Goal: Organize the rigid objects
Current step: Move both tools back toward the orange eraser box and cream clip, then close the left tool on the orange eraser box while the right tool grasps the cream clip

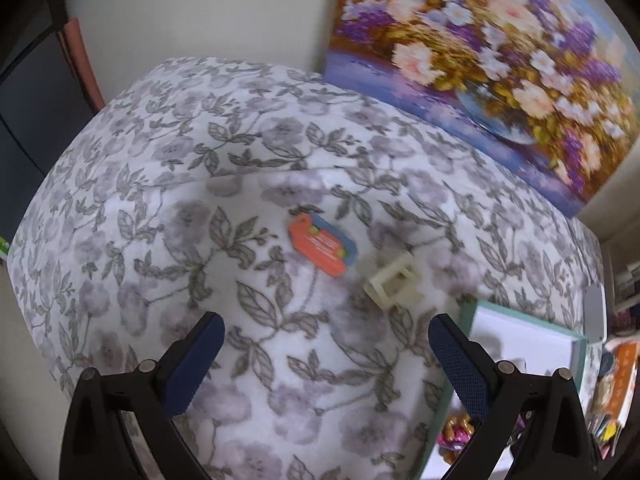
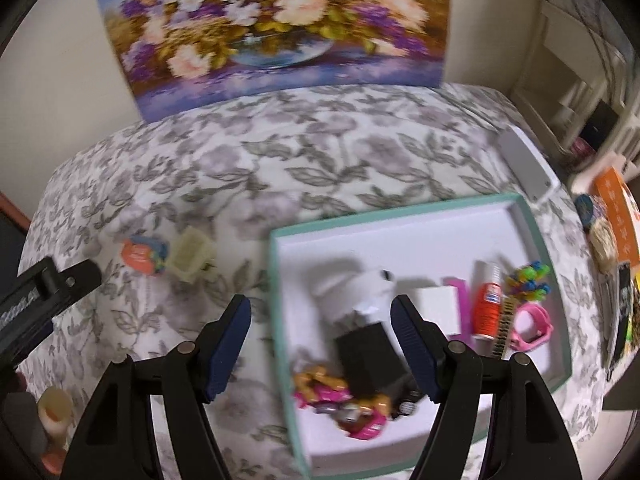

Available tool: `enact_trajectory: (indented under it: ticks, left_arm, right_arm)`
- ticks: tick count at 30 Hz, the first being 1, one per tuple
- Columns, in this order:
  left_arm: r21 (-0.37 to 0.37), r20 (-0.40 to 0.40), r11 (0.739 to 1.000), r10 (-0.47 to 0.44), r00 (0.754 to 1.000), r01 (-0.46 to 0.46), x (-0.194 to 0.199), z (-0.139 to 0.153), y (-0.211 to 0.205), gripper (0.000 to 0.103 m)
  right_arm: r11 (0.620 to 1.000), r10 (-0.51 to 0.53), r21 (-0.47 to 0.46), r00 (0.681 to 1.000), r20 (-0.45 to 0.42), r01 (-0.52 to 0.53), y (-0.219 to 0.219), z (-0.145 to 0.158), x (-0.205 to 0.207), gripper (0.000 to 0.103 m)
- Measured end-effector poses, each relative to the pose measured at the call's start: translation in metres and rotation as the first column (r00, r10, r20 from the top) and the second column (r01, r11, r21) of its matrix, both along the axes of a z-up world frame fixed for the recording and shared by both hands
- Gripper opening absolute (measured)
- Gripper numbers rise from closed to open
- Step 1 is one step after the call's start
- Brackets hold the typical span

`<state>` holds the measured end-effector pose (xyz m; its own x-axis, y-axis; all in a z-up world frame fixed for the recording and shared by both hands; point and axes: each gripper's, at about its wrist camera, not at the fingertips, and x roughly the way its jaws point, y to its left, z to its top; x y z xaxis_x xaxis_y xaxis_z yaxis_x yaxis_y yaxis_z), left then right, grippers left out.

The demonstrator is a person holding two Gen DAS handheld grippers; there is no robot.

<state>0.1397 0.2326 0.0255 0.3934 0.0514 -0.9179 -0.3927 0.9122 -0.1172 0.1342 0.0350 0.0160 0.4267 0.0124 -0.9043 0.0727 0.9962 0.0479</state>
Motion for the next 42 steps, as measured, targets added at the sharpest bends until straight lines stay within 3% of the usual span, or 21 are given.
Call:
enact_trajectory:
  ticks: [8, 18, 27, 42]
  left_arm:
    - [-0.055, -0.008, 0.997, 0.049, 0.999, -0.050, 0.016, -0.016, 0.037, 0.103]
    - [-0.081, -0.048, 0.996, 0.027, 0.998, -0.031, 0.048, -0.060, 0.057, 0.103]
    - [-0.102, -0.072, 0.995, -0.021, 0.997, 0.014, 0.072, -0.095, 0.057, 0.103]
    - [-0.104, -0.084, 0.992, -0.076, 0.994, 0.067, 0.087, -0.116, 0.047, 0.103]
  right_arm:
    - [0.992, 0.067, 0.107, 0.998, -0.009, -0.065, 0.040, -0.017, 0.020, 0.073]
    - [0.985, 0.143, 0.101, 0.989, -0.040, -0.138, 0.080, -0.062, 0.049, 0.073]
    - [0.984, 0.158, 0.096, 0.986, -0.051, -0.152, 0.089, -0.091, 0.068, 0.073]
    - [0.979, 0.205, 0.016, 0.979, 0.003, -0.205, 0.098, -0.101, 0.078, 0.073]
